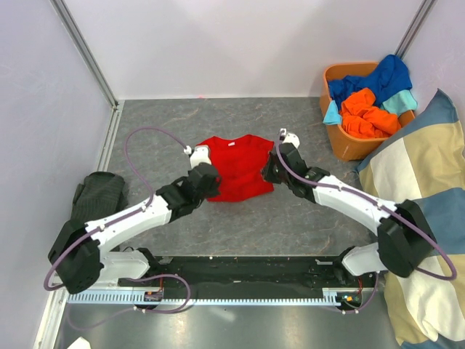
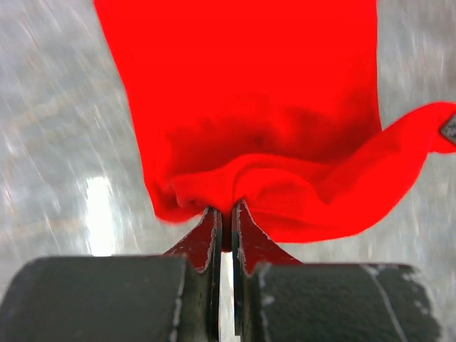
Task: Fold and stack the t-shirts
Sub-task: Fold the long partially folded tshirt into a neat square
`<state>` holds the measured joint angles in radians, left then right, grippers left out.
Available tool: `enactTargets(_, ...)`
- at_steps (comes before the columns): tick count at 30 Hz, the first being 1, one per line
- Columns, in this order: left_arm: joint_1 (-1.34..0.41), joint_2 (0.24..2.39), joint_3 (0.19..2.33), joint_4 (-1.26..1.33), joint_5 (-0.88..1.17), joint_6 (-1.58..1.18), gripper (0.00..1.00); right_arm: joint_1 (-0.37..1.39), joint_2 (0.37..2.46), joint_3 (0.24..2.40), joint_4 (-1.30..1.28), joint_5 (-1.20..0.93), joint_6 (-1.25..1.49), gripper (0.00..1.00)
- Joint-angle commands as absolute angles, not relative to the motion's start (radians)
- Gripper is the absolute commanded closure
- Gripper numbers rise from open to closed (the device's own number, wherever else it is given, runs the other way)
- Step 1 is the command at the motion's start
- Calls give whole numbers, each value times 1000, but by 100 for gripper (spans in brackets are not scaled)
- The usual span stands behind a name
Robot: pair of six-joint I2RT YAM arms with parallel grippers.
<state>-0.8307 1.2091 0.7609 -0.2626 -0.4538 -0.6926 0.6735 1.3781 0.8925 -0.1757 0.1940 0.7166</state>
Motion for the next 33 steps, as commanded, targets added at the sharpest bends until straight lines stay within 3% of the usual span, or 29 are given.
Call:
enactTargets(1, -720, 1284, 860, -103, -407, -546, 98, 626, 1472, 1029, -81, 224, 658, 100)
enactTargets(13, -540, 1557, 1124, -9, -287, -425, 98, 486, 1805, 1354, -49, 127, 575, 100)
enactTargets(21, -469, 1698, 1180, -3, -261, -405, 95, 423, 1988, 1488, -35, 46, 584, 99)
enactTargets(22, -465, 1721, 1180, -3, -270, -405, 88, 419, 2014, 1508, -29, 38, 583, 88)
enactTargets(23, -454, 1730, 1181, -5, -285, -393, 70, 405, 2028, 1519, -28, 28, 574, 74)
enactTargets(24, -448, 1741, 1189, -6, -378, -393, 48, 396, 2037, 1531, -29, 29, 568, 47)
enactTargets(25, -436, 1752, 1198, -17, -429, -394, 1, 367, 2043, 1546, -29, 29, 563, 38)
enactTargets(27, -362, 1761, 1233, -84, -480, -417, 0, 333, 2030, 1540, -22, 37, 560, 26)
enactTargets(33, -203, 1642, 1161, -65, -413, -477, 0, 264, 1924, 1424, -14, 25, 532, 21)
